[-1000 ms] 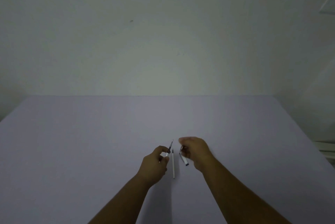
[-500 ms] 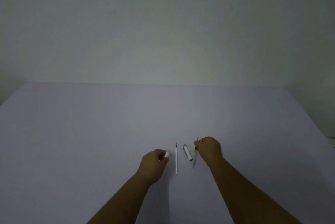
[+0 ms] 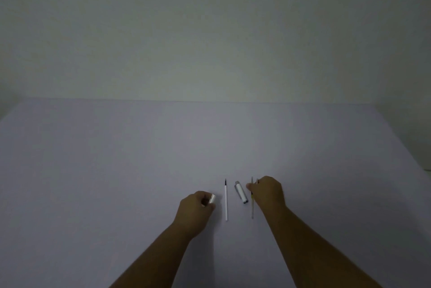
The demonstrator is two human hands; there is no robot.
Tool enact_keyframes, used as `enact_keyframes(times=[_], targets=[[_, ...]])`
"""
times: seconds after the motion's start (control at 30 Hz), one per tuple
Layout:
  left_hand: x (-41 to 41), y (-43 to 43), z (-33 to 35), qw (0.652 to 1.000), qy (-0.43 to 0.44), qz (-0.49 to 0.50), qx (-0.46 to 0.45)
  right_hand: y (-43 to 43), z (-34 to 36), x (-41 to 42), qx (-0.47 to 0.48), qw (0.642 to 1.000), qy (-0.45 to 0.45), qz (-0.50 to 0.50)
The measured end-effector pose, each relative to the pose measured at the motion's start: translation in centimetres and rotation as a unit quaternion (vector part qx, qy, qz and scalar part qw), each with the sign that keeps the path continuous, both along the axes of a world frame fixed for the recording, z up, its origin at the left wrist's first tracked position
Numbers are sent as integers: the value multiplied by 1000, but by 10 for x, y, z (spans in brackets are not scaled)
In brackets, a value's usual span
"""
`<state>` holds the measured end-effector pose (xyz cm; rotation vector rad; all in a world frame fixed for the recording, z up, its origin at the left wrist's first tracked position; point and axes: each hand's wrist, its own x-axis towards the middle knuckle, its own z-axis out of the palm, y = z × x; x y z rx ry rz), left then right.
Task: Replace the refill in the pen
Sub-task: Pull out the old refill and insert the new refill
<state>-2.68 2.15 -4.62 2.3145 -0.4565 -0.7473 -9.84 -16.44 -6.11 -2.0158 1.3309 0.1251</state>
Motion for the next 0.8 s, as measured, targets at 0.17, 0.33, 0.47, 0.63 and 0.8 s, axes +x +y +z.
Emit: enact_keyframes(times=[0.17,0.33,0.47,0.63,0.8], targets=[[0,-2,0,1000,1,7,-10,0,-1,0,2,1000,8,-7],[0,-2,3,1000,-3,4,-12,1,-1,0,5,1000,6,-9],[0,-1,4,1000,-5,5,-14,4,4,1,-8,1000,-8,-5],[1,1,6,999,-24,18,-13,32,16,18,-82,991,-40,98],[0,6,7,999,-14,31,-19,66,8,31,-83,977,77,179]])
